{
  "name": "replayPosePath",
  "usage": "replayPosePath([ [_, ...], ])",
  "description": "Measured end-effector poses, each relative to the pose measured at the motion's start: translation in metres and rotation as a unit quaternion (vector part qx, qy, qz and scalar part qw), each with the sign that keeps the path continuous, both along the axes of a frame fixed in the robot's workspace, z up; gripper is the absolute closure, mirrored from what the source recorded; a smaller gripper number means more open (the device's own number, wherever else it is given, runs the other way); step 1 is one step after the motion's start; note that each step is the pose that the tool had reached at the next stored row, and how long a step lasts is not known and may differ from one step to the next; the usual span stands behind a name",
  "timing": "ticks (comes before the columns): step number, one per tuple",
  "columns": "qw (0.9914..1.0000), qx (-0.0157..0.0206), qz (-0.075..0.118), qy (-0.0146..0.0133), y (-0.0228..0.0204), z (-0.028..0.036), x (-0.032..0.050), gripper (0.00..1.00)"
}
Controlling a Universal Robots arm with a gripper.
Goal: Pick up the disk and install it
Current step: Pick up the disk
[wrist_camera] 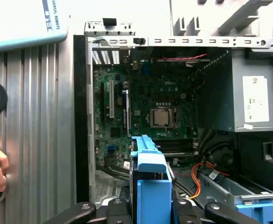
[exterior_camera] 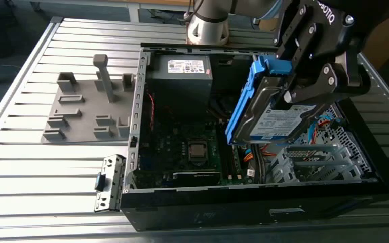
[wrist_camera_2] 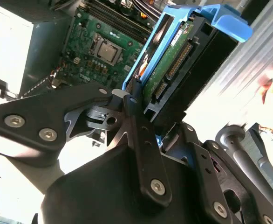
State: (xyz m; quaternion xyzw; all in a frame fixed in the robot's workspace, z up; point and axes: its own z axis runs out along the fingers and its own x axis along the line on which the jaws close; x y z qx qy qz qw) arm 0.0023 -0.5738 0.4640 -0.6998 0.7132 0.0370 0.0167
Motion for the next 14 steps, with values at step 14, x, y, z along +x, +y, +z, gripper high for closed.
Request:
replayPosePath([
  [14, 1.0, -0.0025, 0.0, 0.0, -0.023, -0.0002, -0.0001, 0.64],
])
